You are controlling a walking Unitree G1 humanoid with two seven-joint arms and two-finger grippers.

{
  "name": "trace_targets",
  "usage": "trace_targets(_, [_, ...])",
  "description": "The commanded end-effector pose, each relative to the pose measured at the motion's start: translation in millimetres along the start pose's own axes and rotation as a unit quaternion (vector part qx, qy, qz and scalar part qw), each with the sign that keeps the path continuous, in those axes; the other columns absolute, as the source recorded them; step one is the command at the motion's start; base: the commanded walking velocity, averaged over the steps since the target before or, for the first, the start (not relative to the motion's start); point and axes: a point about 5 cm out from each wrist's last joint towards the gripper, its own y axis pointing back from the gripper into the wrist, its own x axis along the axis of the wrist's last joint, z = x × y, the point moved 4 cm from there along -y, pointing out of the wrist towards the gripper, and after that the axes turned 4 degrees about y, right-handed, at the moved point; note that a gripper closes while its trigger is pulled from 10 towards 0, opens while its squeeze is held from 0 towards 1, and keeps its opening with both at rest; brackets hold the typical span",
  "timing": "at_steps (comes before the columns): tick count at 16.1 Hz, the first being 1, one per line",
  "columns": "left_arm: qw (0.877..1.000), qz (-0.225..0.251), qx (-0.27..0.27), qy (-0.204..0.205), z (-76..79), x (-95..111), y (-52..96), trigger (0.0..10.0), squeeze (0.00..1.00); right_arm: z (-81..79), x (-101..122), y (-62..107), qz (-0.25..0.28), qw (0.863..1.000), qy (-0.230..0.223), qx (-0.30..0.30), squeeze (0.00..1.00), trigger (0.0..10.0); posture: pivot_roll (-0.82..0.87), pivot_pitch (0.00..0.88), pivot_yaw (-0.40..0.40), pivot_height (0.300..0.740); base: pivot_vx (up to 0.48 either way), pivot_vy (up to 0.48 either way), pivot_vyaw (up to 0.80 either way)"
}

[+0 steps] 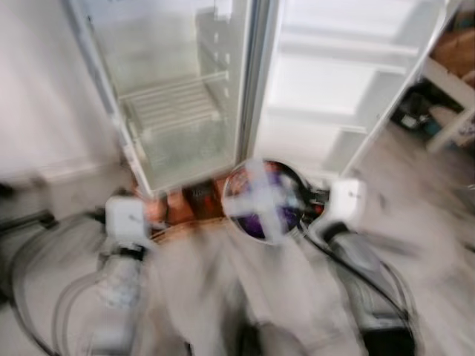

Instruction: Restocking fridge

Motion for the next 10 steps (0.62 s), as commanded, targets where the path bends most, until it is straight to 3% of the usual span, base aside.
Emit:
trace_targets(1, [1.0,0.004,0.003,-0.008,-5.5,2.1,0.4,10.0,0.0,-1.8,9.2,-2.1,0.018,1.0,-0.003,0.001,0.0,10.0,0.16,0.147,-0.079,0.74,0.472,0.0,0.0])
trace_targets(8, [1.0,-0.002,0.008,0.015,-3.5,0.6,0.6,10.0,0.0,-7.6,6.2,0.3,0.014,1.0,-0.002,0.012,0.0,10.0,0.16,0.154,-0.075,0.74,0.464,0.0,0.0])
trace_targets(10, [0.999,-0.019,0.027,0.04,-7.3,-5.0,4.5,10.0,0.0,-7.0,4.4,1.2,0.011,1.0,-0.001,0.013,0.0,10.0,0.16,0.156,-0.074,0.74,0.377,0.294,0.0])
